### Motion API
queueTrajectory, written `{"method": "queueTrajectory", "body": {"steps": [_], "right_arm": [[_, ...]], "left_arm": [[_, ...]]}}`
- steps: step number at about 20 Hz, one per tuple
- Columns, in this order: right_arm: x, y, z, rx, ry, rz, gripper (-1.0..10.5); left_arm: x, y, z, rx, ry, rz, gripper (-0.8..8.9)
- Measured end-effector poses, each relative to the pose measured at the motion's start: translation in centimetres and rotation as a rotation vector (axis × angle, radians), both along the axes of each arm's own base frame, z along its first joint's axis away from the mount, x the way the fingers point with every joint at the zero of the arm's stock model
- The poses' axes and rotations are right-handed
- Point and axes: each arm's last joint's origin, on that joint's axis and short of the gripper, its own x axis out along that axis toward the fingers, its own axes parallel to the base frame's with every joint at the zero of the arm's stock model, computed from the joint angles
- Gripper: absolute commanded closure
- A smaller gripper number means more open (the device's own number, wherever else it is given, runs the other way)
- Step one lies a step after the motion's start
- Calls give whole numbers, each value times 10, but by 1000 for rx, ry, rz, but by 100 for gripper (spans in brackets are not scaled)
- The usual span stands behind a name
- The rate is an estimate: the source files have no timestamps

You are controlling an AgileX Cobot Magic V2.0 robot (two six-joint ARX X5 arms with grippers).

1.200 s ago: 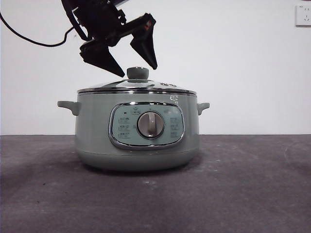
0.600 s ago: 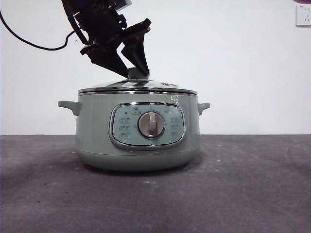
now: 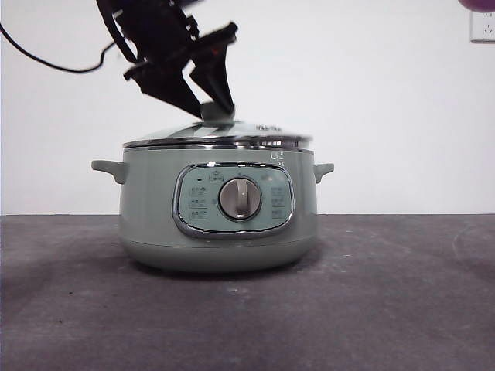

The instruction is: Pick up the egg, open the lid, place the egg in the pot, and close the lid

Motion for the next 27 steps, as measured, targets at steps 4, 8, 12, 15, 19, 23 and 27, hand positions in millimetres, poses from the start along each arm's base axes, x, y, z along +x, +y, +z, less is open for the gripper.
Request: {"method": "queueTrajectory", "body": {"steps": [4,8,12,15,19,23,27], "right_arm": [[10,5,0,24,-1,36,964],[32,17,0,66,-31,92,965],[71,47,6,70,-28,161,965],[109,84,11,45,7,234,965],[168,140,0,-12,54,312,965],[212,184,-31,-80,97,336,965],[236,212,-85,-208,125,341,965]], "left_arm": [[-29,16,42,-54,-81,0,822],[-69,38,78,-70,-131,15,822],[-124,70,111,-69,-180,57,822],[-162,91,125,-68,-209,85,822],[-200,113,130,-51,-207,106,822],[-221,125,132,-58,-215,107,822],[-226,127,133,-72,-211,115,822]]}}
